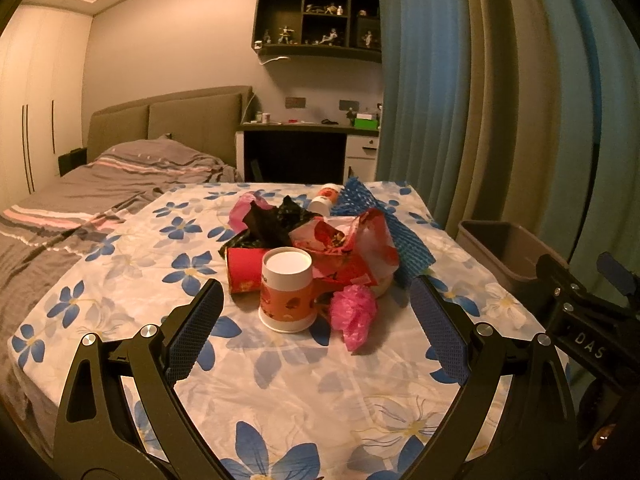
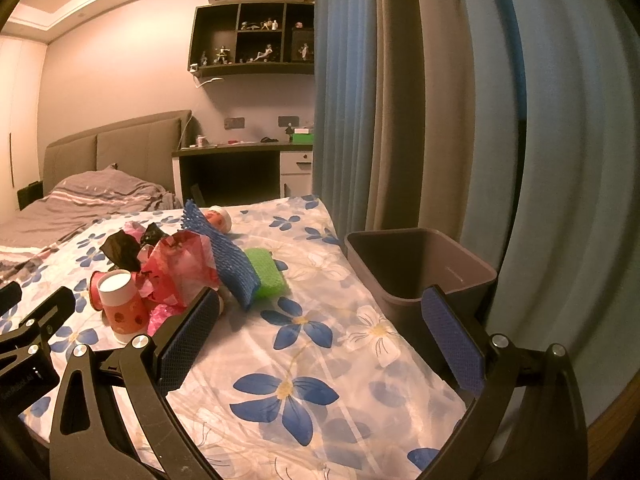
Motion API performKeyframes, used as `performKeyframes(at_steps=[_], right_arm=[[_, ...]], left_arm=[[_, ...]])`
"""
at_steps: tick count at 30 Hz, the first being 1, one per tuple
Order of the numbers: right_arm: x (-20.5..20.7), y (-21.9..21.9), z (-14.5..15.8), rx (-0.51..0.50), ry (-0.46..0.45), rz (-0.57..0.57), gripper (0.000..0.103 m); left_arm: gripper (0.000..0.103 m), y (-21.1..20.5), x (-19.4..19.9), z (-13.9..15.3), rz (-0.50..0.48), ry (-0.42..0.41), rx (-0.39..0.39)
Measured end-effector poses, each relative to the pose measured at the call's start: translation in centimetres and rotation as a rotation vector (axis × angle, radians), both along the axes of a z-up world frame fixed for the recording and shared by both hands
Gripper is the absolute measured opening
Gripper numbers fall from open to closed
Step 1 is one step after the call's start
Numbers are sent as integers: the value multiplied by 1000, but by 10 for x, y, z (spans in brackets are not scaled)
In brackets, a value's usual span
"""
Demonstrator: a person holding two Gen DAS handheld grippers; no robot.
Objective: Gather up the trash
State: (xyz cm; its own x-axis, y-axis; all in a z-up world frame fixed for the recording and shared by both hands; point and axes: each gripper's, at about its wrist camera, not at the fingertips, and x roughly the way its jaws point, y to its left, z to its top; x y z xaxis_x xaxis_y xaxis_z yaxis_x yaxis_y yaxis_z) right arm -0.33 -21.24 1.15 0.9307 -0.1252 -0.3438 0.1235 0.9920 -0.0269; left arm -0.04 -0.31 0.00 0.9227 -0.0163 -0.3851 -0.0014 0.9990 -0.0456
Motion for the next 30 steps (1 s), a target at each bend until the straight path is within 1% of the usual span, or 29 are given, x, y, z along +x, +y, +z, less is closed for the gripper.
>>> performKeyframes(at_steps=[30], right_arm=[[-1,3,0,1,-1,-1,98]], left_arm=[[93,-5,2,-4,-6,0,-2]])
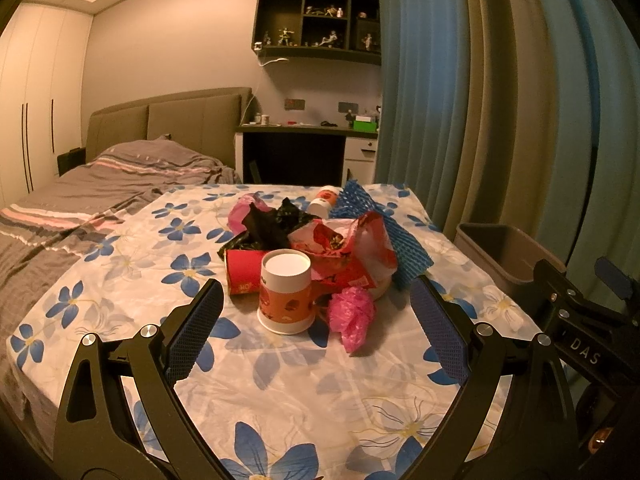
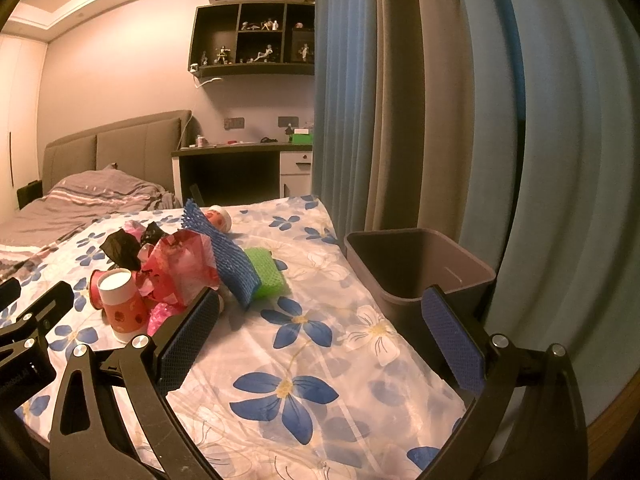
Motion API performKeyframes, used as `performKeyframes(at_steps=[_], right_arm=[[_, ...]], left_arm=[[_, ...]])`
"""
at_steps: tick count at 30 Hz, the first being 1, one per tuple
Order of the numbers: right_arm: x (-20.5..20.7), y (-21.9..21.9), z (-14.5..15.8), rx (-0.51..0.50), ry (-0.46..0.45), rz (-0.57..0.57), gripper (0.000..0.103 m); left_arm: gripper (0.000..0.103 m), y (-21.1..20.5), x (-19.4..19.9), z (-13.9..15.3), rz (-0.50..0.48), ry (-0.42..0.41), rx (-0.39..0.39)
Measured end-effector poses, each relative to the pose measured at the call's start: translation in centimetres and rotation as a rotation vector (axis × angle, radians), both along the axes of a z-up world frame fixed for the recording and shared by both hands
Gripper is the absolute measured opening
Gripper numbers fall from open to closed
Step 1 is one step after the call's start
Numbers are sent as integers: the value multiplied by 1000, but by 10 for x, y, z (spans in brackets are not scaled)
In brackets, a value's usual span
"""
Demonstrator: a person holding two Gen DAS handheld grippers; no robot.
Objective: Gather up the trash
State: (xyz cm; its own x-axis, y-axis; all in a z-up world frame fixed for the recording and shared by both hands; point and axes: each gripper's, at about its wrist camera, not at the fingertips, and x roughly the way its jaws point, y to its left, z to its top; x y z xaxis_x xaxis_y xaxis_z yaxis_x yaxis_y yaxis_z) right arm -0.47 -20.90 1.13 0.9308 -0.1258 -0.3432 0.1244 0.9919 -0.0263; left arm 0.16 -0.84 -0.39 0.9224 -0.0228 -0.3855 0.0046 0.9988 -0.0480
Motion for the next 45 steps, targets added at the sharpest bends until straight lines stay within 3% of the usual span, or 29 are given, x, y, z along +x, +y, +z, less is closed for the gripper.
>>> performKeyframes(at_steps=[45], right_arm=[[3,1,0,-3,1,3,98]], left_arm=[[93,0,0,0,0,1,-5]])
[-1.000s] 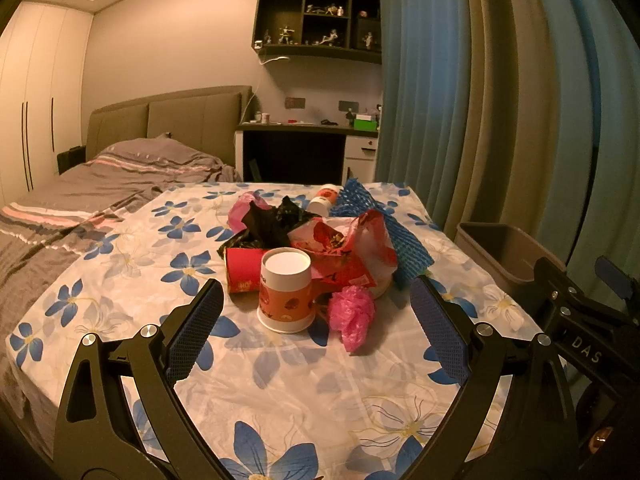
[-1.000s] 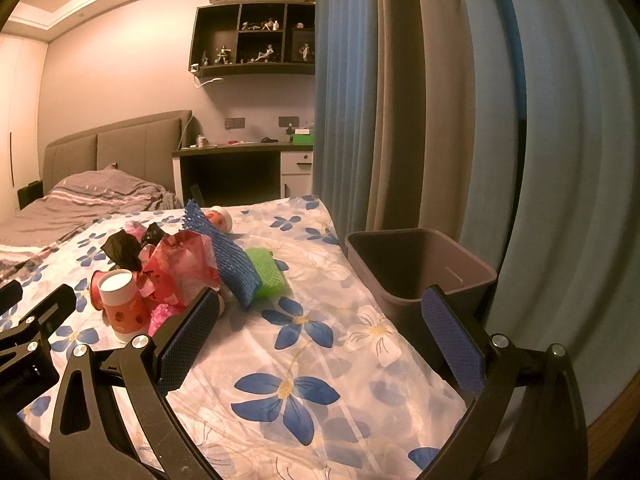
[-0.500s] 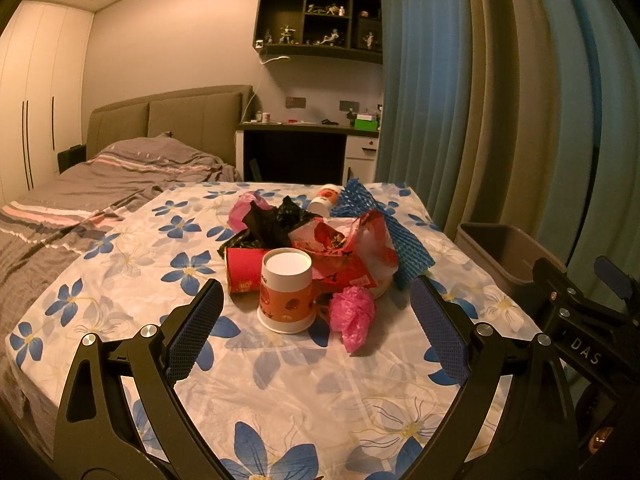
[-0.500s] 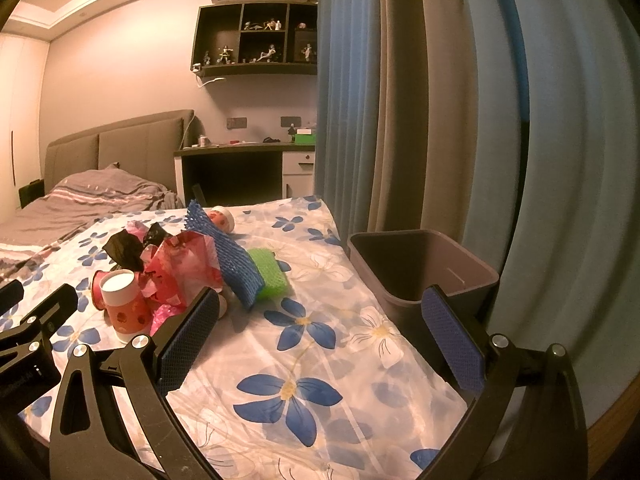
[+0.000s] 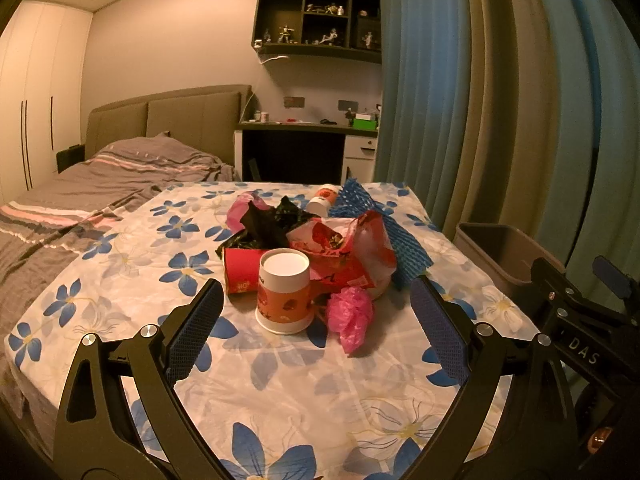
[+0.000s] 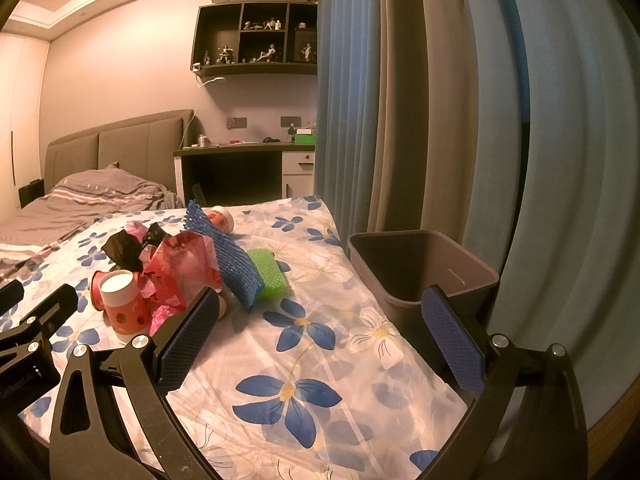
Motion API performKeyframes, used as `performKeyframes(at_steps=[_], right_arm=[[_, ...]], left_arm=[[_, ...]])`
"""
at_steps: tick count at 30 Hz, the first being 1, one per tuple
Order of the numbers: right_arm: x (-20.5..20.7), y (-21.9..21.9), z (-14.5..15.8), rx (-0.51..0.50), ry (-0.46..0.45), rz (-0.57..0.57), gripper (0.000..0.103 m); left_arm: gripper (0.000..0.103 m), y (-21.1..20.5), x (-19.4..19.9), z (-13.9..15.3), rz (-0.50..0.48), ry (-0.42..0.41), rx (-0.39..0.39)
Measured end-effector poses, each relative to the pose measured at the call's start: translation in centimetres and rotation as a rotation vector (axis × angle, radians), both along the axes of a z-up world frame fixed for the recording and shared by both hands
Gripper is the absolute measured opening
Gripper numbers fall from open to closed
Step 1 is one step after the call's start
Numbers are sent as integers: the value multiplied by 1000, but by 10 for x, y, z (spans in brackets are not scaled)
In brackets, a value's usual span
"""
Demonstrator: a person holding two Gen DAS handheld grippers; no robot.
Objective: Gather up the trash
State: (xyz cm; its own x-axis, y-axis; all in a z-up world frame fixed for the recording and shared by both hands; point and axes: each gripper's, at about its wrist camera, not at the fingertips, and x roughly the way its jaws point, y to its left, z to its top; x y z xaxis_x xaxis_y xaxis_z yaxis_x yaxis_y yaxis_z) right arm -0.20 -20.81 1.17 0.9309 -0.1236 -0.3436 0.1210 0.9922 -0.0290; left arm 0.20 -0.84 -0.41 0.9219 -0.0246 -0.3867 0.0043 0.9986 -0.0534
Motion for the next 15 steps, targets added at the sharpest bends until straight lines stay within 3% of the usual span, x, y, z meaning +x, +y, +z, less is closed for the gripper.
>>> performKeyframes(at_steps=[15], right_arm=[[9,5,-1,8,6,8,98]], left_arm=[[93,6,10,-6,21,6,-27]])
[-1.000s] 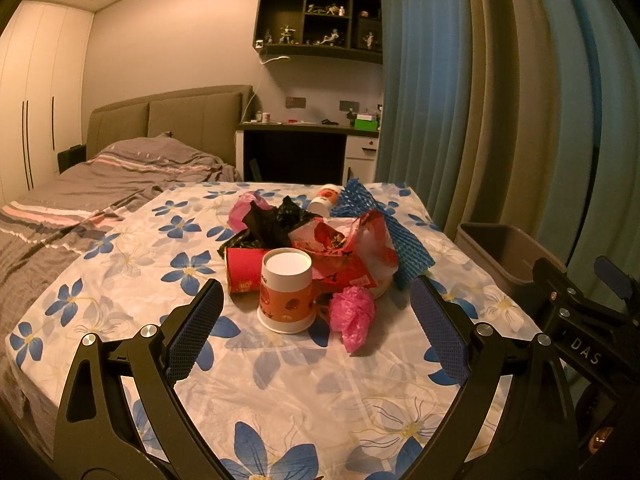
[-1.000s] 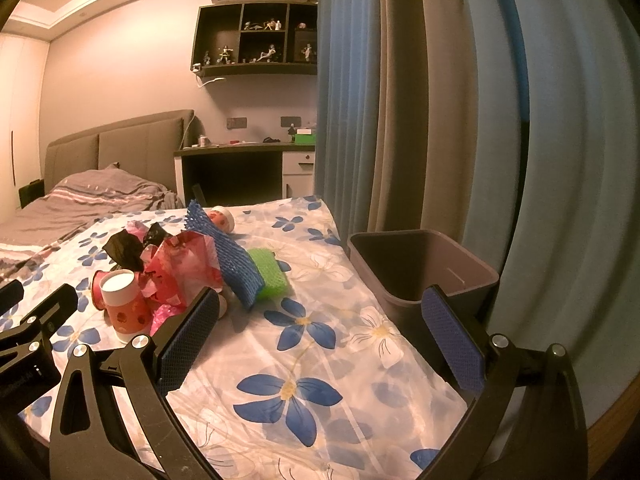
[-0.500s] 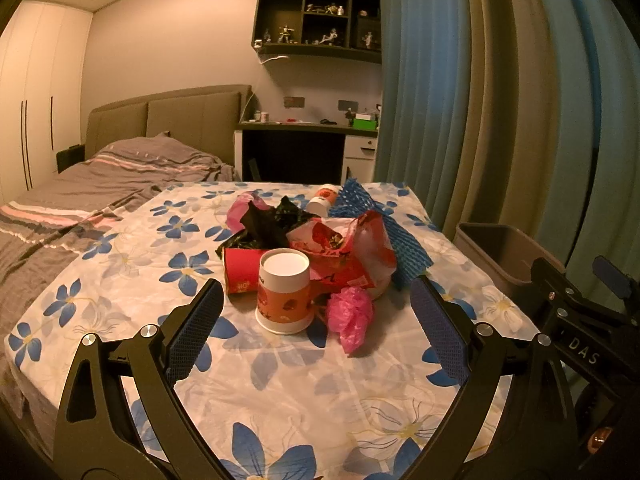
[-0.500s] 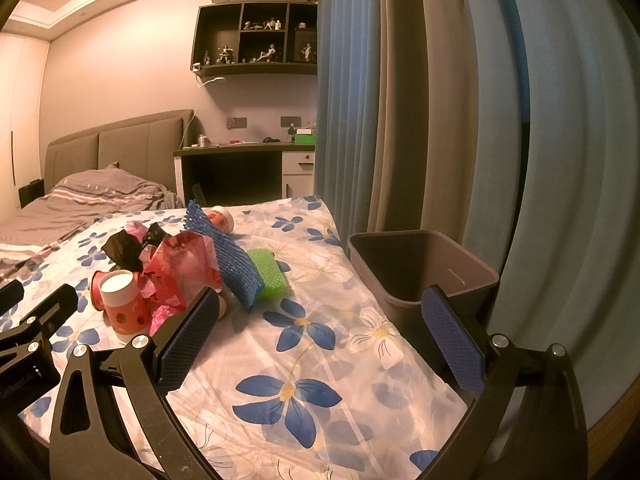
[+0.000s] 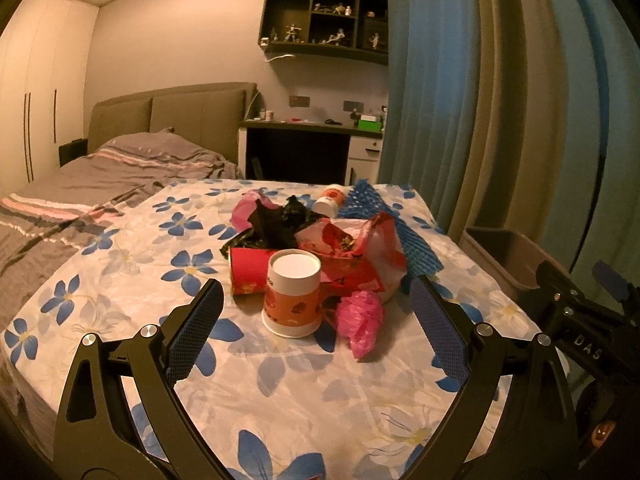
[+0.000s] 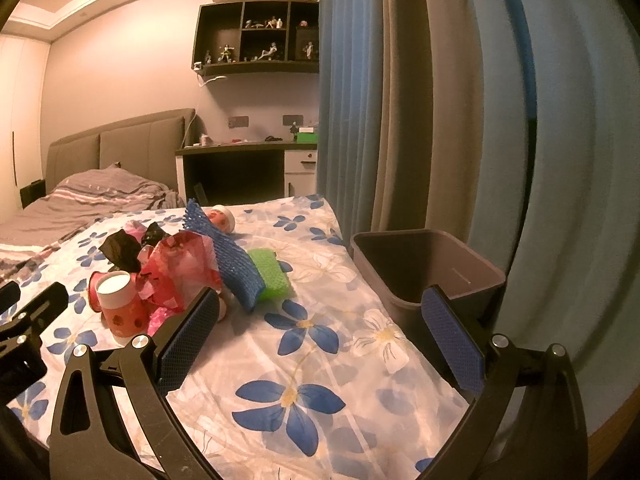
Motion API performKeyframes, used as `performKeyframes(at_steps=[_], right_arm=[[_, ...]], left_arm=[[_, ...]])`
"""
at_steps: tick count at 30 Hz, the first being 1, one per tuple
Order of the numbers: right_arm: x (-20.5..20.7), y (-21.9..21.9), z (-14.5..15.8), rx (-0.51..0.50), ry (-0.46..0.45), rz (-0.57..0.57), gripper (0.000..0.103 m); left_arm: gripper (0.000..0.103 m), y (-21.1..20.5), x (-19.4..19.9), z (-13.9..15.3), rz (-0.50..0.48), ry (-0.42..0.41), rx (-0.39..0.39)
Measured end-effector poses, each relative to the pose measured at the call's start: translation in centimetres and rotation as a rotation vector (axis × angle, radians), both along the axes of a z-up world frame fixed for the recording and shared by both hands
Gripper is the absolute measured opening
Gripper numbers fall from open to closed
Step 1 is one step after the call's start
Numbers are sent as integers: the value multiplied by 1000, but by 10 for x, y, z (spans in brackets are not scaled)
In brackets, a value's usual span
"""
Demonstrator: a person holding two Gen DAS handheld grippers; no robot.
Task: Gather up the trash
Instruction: 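Grasp the red-and-white plastic bag with the right tool and lift it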
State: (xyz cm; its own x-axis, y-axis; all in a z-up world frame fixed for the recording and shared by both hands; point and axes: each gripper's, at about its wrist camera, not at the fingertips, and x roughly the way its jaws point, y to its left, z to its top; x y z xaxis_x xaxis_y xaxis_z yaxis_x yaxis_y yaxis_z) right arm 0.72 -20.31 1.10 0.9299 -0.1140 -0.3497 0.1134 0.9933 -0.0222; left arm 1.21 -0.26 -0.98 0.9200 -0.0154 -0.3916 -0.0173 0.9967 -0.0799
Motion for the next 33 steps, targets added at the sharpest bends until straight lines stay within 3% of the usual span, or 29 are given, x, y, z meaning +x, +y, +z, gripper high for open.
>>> performKeyframes(at_steps=[6,10,13,20,25,28,30,33], right_arm=[[32,15,-5,41,46,94,97],[56,39,-11,42,60,177,91],[74,58,-14,46,74,236,87],[120,100,-15,89,147,350,65],[142,116,-23,81,186,355,51],[150,118,-31,82,221,344,33],[152,118,-36,84,240,345,9],[149,114,-38,88,234,354,4]], left_arm=[[89,22,18,-9,54,23,-21],[81,38,29,-15,105,35,-18],[81,56,38,-17,140,40,-24],[81,85,51,-18,186,49,-46],[81,92,57,-22,187,58,-63],[81,93,57,-23,184,57,-65],[77,94,59,-25,177,59,-68],[70,93,60,-28,159,67,-77]])
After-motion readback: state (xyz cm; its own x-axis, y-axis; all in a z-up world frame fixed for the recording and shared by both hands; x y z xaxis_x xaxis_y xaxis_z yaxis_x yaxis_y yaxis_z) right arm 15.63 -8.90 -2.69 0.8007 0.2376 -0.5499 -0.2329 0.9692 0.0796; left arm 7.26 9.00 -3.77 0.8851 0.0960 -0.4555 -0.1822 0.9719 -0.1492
